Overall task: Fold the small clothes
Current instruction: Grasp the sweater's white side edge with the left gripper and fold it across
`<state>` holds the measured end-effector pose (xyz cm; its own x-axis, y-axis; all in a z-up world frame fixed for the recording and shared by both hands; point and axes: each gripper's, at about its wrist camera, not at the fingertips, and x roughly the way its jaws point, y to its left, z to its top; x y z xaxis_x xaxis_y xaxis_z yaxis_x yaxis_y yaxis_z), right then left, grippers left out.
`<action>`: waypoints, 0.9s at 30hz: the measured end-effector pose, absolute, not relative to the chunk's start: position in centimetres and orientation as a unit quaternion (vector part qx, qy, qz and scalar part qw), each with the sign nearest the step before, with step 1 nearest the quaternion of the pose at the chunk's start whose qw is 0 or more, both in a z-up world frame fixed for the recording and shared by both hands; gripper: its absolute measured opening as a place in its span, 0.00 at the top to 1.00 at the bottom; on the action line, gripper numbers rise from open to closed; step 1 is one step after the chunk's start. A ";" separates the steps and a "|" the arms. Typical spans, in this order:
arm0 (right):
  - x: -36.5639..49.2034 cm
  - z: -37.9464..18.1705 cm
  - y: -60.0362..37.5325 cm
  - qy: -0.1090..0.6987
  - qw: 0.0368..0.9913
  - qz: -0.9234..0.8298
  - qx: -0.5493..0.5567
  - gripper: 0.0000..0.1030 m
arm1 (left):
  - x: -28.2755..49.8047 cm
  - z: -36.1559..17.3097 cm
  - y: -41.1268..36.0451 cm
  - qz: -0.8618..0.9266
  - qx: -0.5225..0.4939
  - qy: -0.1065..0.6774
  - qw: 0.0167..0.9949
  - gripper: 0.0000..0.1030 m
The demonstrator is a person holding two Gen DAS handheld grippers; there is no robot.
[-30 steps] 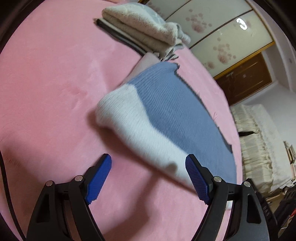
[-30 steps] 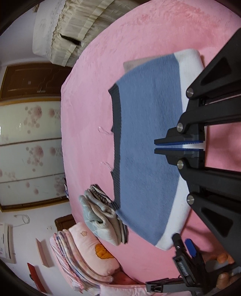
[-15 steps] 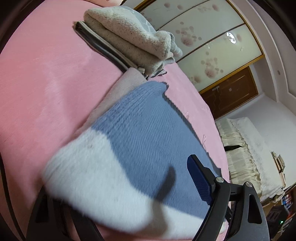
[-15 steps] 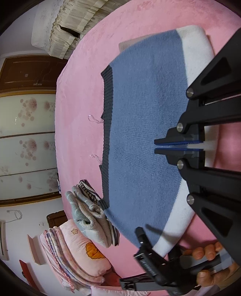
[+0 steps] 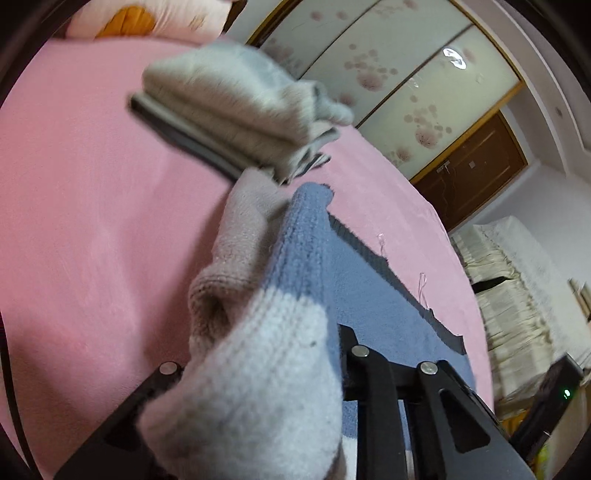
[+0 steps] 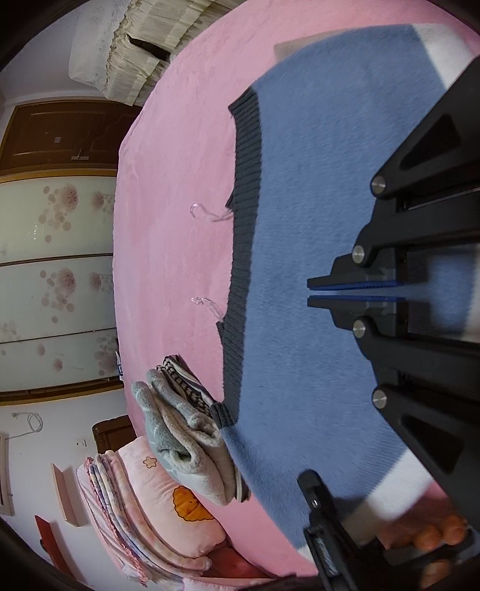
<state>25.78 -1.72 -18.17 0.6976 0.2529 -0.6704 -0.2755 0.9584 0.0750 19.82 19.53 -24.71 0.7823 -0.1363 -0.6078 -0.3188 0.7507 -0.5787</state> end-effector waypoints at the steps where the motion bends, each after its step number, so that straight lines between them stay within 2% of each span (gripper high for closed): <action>1: 26.2 -18.5 -1.6 0.367 0.919 0.143 -0.016 0.98 | 19.8 -24.3 19.3 0.053 -0.343 0.322 0.881 0.82; 7: 27.8 -20.9 -1.5 0.407 0.900 0.153 -0.005 0.98 | 19.4 -20.2 16.2 0.052 -0.262 0.291 0.918 0.83; 15: 28.5 -20.8 -2.5 0.427 0.887 0.175 0.031 0.98 | 20.4 -14.6 10.3 0.008 -0.184 0.267 0.946 0.82; 18: 28.7 -20.1 -4.3 0.439 0.874 0.193 0.077 0.98 | 21.1 -13.0 7.2 -0.011 -0.161 0.265 0.951 0.82; 23: 26.1 -17.0 -11.1 0.393 0.895 0.165 0.135 0.98 | 23.3 -11.8 0.7 -0.055 -0.136 0.275 0.950 0.82; 27: 23.7 -16.2 -16.2 0.377 0.911 0.113 0.121 0.98 | 24.0 -12.9 -5.4 -0.095 -0.115 0.300 0.942 0.82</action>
<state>23.70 -16.22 -16.22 0.6897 0.2976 -0.6601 -0.1151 0.9451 0.3058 23.96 -5.44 -12.88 0.8017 -0.2489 -0.5435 0.1107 0.9553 -0.2743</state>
